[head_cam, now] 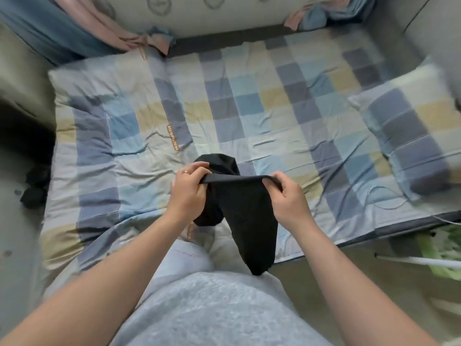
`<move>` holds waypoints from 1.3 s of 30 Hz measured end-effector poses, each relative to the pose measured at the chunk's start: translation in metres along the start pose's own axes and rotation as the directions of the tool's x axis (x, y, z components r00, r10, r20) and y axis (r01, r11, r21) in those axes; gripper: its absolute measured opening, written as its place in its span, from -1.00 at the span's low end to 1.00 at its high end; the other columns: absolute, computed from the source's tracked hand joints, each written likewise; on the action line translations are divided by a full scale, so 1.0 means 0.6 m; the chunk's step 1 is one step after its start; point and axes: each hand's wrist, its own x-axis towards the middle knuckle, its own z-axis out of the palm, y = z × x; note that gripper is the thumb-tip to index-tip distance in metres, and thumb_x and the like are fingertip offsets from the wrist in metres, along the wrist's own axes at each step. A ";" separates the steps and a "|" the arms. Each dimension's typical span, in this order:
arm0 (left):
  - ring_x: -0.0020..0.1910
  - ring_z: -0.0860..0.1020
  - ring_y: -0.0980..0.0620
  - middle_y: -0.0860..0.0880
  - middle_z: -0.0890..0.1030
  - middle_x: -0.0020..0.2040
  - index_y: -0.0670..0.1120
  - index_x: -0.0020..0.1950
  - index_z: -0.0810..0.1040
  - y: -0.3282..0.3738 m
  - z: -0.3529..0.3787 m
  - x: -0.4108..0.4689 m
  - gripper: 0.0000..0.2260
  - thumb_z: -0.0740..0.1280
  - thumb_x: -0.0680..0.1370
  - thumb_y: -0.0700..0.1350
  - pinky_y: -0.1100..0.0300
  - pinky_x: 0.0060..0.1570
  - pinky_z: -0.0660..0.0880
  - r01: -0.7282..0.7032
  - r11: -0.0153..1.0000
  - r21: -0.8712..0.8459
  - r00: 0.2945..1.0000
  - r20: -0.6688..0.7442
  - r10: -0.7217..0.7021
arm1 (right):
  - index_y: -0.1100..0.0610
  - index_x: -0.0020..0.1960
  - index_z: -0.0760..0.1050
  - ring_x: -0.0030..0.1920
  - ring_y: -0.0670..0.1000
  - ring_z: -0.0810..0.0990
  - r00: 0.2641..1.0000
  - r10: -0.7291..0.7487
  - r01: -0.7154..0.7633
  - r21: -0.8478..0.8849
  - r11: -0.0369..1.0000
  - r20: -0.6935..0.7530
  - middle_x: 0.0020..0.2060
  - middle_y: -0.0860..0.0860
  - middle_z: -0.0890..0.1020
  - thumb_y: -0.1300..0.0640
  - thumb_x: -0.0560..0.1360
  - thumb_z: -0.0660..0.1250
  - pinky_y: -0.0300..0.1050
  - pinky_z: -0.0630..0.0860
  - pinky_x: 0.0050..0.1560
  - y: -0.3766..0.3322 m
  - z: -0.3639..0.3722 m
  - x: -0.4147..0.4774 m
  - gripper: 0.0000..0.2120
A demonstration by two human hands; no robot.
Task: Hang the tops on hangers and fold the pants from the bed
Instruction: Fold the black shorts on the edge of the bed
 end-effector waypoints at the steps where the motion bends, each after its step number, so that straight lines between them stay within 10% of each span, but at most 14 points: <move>1: 0.12 0.54 0.00 0.03 0.63 0.08 -0.02 0.05 0.60 0.024 -0.011 0.000 -0.74 0.17 0.54 -0.26 0.06 0.11 0.42 0.002 0.998 -0.057 1.000 -0.002 -0.002 | 0.08 -0.14 0.48 -0.26 0.13 0.49 0.999 -0.035 0.035 0.013 0.999 -0.008 -0.32 0.08 0.53 0.08 0.66 0.24 0.11 0.44 -0.19 -0.024 -0.019 -0.002 -0.79; 5: -0.28 0.48 0.24 0.19 0.52 -0.33 0.11 -0.12 0.48 0.093 -0.054 -0.001 -0.71 0.19 0.61 -0.27 0.38 -0.31 0.32 -0.012 0.978 -0.210 1.000 -0.030 0.005 | 0.00 -0.12 0.49 -0.32 -0.09 0.49 0.981 -0.156 0.166 0.074 0.983 -0.119 -0.27 0.00 0.56 0.06 0.66 0.22 -0.24 0.42 -0.29 -0.107 -0.066 -0.010 -0.81; 17: -0.22 0.60 -0.10 -0.11 0.64 -0.18 0.02 -0.04 0.61 0.134 -0.136 -0.108 -0.66 0.22 0.53 0.25 0.11 -0.22 0.44 -0.044 0.903 -0.427 0.963 0.222 0.152 | 0.09 -0.15 0.68 -0.22 -0.02 0.64 0.932 -0.340 0.359 0.185 0.915 -0.129 -0.26 0.09 0.69 0.13 0.57 0.39 -0.17 0.55 -0.19 -0.294 -0.111 -0.092 -0.85; 19: -0.27 0.59 0.08 0.05 0.63 -0.25 0.12 -0.06 0.61 0.133 -0.133 -0.132 -0.74 0.26 0.49 0.25 0.28 -0.24 0.43 -0.037 0.914 -0.404 0.953 0.260 0.154 | 0.09 -0.15 0.69 -0.21 0.01 0.66 0.932 -0.347 0.361 0.175 0.916 -0.106 -0.25 0.10 0.70 0.15 0.56 0.40 -0.13 0.58 -0.17 -0.308 -0.119 -0.096 -0.86; 26: 0.07 0.60 0.18 0.25 0.66 0.05 0.19 0.23 0.58 0.110 -0.131 -0.135 -0.74 0.39 0.55 0.09 0.07 0.16 0.54 0.147 0.983 -0.107 0.968 0.219 -0.121 | 0.10 -0.16 0.70 -0.22 0.03 0.68 0.910 -0.397 0.413 0.168 0.895 -0.122 -0.26 0.08 0.71 0.11 0.54 0.44 -0.12 0.60 -0.20 -0.345 -0.177 -0.024 -0.87; 31: -0.09 0.62 0.09 0.13 0.66 -0.11 0.11 -0.03 0.59 0.140 -0.100 -0.131 -0.86 0.30 0.61 0.12 -0.03 0.06 0.56 0.300 0.948 -0.102 0.951 0.112 -0.289 | 0.07 -0.21 0.63 -0.32 -0.12 0.52 0.885 -0.392 0.439 0.175 0.881 -0.250 -0.39 -0.08 0.59 0.07 0.55 0.43 -0.28 0.49 -0.26 -0.321 -0.222 0.066 -0.82; 39: -0.10 0.71 -0.02 -0.05 0.74 -0.06 -0.05 0.00 0.70 0.276 -0.053 -0.075 -0.77 0.29 0.65 0.01 0.06 -0.05 0.61 0.460 0.599 -0.656 0.855 0.147 -0.497 | -0.02 0.04 0.55 -0.01 -0.18 0.61 0.929 -0.307 0.337 0.130 0.932 -0.208 -0.06 -0.12 0.65 0.15 0.59 0.36 -0.20 0.55 0.05 -0.233 -0.287 0.125 -0.91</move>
